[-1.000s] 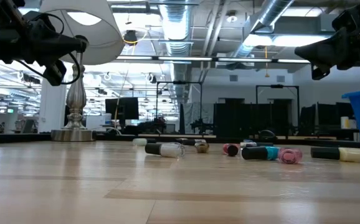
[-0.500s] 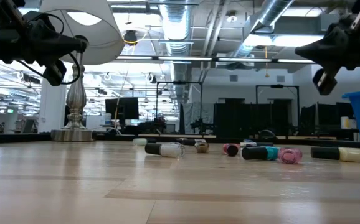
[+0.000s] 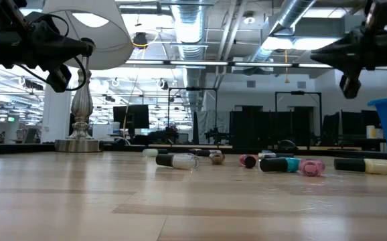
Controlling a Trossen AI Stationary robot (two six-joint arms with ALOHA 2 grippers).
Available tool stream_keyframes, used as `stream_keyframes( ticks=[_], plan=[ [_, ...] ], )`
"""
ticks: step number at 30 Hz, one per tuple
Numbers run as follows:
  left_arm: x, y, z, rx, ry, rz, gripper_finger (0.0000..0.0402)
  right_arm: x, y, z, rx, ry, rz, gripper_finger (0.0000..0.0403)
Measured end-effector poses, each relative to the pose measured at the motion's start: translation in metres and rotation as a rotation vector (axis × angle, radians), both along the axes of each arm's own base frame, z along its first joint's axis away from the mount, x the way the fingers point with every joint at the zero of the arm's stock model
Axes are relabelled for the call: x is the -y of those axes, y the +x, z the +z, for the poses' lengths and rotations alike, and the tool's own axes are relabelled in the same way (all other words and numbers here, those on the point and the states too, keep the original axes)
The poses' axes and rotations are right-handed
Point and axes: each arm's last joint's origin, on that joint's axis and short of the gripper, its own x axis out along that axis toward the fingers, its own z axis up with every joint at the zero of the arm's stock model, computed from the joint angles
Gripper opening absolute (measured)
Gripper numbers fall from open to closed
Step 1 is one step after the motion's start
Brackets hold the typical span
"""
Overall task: Pick & Place Nail Polish
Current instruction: Put the blue nail polish into the blue bin
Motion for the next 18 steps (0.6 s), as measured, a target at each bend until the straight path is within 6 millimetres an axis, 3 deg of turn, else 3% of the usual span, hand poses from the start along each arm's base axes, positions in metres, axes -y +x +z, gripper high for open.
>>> stream_keyframes(
  ticks=[8,13,18],
  plan=[
    [0.0,0.0,0.0,0.0,0.0,0.0,0.0001,0.017,0.016,0.028,-0.173,-0.022,-0.188,0.0146],
    [0.0,0.0,0.0,0.0,0.0,0.0,0.0001,0.036,0.041,0.057,-0.401,0.0,-0.289,0.0159],
    [0.0,0.0,0.0,0.0,0.0,0.0,0.0001,0.069,0.074,0.084,-0.65,0.075,-0.433,0.0159]
  ],
)
